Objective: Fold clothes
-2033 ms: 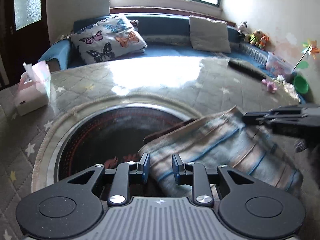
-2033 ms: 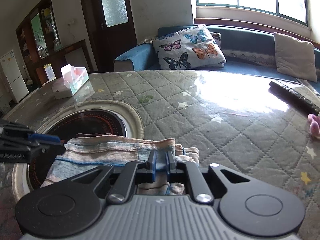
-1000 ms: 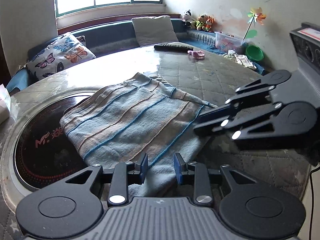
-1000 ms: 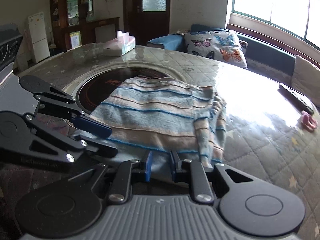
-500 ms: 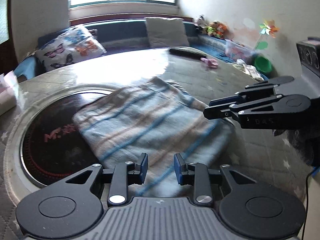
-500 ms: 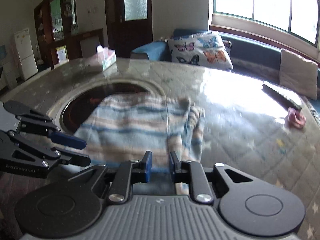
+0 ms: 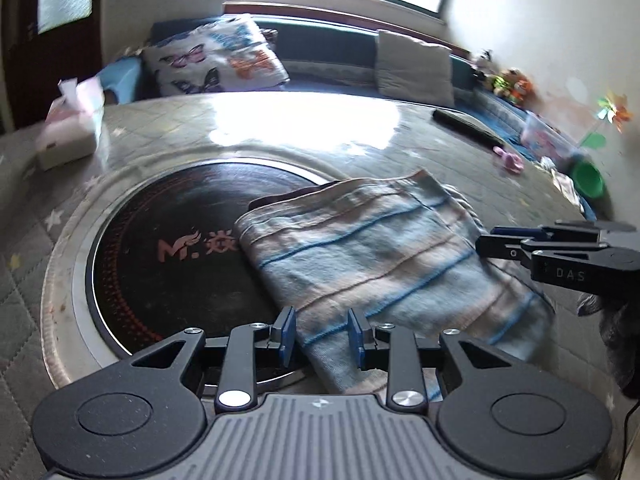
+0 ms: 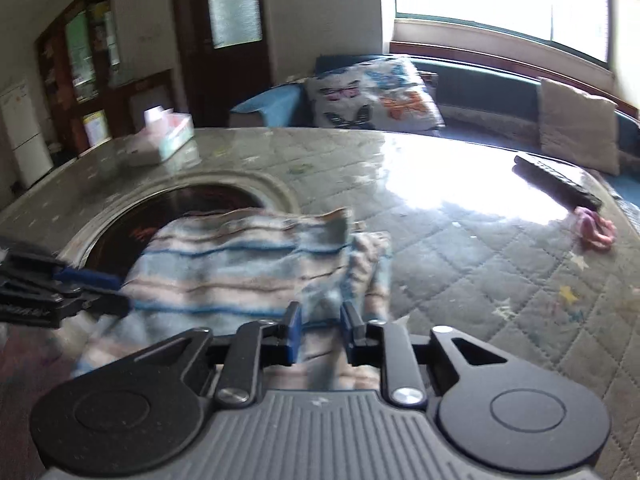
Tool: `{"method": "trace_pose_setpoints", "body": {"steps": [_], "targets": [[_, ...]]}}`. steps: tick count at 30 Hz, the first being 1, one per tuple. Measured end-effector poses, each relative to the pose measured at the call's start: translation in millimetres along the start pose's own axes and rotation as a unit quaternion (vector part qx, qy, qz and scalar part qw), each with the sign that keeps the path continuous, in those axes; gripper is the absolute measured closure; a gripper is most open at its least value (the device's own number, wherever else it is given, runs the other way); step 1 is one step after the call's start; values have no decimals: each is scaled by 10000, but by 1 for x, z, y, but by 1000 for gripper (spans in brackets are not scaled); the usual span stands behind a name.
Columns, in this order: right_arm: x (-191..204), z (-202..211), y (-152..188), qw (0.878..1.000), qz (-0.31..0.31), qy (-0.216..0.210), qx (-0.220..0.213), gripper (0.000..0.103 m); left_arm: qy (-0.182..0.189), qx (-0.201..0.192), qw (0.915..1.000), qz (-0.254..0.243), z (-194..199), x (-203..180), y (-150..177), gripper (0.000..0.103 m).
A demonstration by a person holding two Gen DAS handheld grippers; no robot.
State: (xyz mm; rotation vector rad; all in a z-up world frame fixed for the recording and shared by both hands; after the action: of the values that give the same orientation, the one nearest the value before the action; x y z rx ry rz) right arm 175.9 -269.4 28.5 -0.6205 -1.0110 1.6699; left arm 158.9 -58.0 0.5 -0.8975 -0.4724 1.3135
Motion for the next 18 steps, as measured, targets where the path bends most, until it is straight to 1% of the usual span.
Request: {"method": "trace_pose_setpoints", "body": {"steps": [2,4,6,7,9,11,16,18], "targets": [[-6,-7,0,9998,-185,76,-3,72,-62,25,9999,117,-2,2,-1,70],[-11,-12,0,9993,-329,156,-8,71,-97,52,9997,226,-4,5,-2,68],[-17,-17,2,9986,-476,210,-6,64,-106,69,9994,320,-5,6,-3,68],[-19,-19,3,9982,-560,228,-5,61,-106,74,9993,358,-6,7,-3,66],[-25,-22,3,9973,-705,213,-4,61,-98,90,9991,404,-6,7,-3,65],[-28,-25,5,9962,-856,177,14,58,-88,110,9989,440,-7,8,-3,65],[-29,-27,5,9955,-926,207,-39,57,-59,156,9985,526,-11,8,-3,67],[-28,-27,5,9951,-976,144,-33,64,-39,191,9981,583,-14,9,-2,68]]}}
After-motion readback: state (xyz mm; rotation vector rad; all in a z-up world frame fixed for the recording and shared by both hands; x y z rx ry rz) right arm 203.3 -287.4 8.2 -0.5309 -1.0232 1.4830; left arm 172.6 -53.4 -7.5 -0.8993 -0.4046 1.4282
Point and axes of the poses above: each gripper's, at about its wrist camera, not at the fingertips, and z roughly against the way its jaws point, x to its left, y to its underside, the point moved 3 cm from there along -z, roughly the way its jaws point, and after that the axes turned 10 degrees about -x, right-handed, at the moved point
